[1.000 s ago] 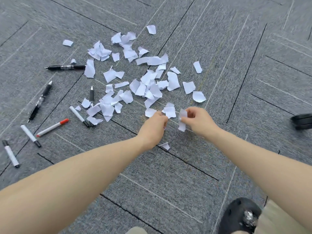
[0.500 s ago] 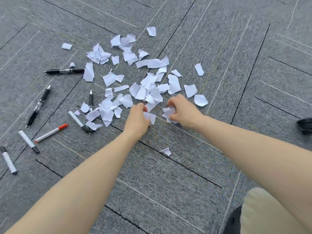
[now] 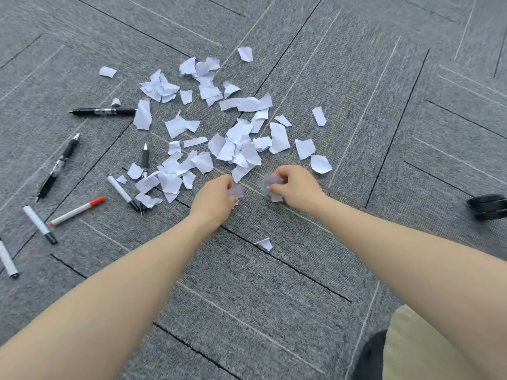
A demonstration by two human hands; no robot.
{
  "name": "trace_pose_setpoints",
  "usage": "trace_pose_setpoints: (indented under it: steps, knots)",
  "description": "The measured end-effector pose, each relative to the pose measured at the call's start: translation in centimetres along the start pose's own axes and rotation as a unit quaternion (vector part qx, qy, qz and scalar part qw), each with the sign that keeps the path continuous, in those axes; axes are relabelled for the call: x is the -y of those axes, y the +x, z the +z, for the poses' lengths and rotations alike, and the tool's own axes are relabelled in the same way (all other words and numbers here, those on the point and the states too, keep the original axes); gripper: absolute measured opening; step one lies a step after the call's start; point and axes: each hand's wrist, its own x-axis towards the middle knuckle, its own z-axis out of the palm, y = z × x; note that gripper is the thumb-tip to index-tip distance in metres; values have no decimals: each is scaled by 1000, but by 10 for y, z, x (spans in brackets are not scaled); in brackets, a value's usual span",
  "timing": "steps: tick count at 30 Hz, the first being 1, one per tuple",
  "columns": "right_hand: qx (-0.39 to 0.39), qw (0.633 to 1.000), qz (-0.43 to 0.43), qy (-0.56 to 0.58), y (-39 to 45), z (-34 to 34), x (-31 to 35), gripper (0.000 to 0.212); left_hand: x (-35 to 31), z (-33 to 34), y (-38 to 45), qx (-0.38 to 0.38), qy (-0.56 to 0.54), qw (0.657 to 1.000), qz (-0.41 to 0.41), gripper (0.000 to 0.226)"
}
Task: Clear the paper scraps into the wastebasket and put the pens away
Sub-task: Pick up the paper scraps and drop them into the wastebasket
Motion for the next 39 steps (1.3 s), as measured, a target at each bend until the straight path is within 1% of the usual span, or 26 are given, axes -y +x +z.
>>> trace_pose_setpoints:
  steps: [1,2,3,4,5,6,7,8,10,12,14,18,20,23,26,28,30,31,33,35,36,37,39]
  knots:
    - [36,998,0,48,-7,-2,2,12,1,0,0,3,-15,1000,-8,11]
    - [96,993,-4,72,-16,-5,5,13,3,0,1,7,-32,999,-18,11]
    - [165,984,-7,66,-25,-7,8,13,4,-1,2,12,-52,998,-29,10]
    - [229,973,-12,27,-33,-7,10,16,5,-3,3,17,-71,997,-39,9]
    - [270,962,-23,-41,-39,-4,9,19,6,-5,4,22,-88,995,-47,9]
    - [277,952,-42,-125,-43,2,6,20,6,-7,5,26,-96,994,-50,12]
    - [248,946,-68,-199,-46,10,3,20,7,-10,6,28,-101,993,-53,13]
    - [201,944,-95,-242,-50,16,0,18,7,-13,8,27,-113,992,-58,12]
    - [122,952,-135,-245,-56,26,-5,11,6,-18,13,17,-151,986,-63,7]
    - [92,955,-158,-233,-59,31,-10,9,3,-19,15,18,-167,984,-63,6]
    - [90,953,-178,-230,-60,33,-13,10,1,-19,14,25,-163,984,-63,5]
    - [91,940,-218,-245,-62,38,-10,6,0,-20,10,31,-158,985,-65,5]
    - [85,945,-206,-237,-63,38,-8,7,-2,-22,11,30,-157,985,-66,5]
    - [91,946,-180,-255,-60,36,-5,19,-8,-28,16,22,-163,984,-70,7]
    - [108,932,-183,-292,-54,34,3,12,-12,-32,22,3,-178,982,-67,7]
    - [141,911,-194,-336,-47,29,15,11,-14,-33,23,-2,-180,981,-66,7]
    - [193,869,-218,-400,-36,16,34,19,-16,-33,22,-2,-187,980,-67,6]
    - [214,854,-218,-421,-29,5,46,22,-16,-32,22,-3,-191,979,-69,5]
    - [215,844,-215,-443,-9,-25,71,19,-17,-33,20,-6,-194,978,-69,5]
    - [178,851,-216,-445,11,-62,91,17,-18,-35,16,-8,-193,979,-72,5]
    - [158,863,-208,-432,20,-80,97,19,-19,-37,13,-8,-190,979,-77,4]
    - [137,885,-189,-402,27,-96,98,20,-20,-38,10,-8,-186,979,-83,3]
    - [107,935,-137,-309,32,-118,85,17,-21,-40,2,-9,-186,978,-91,4]
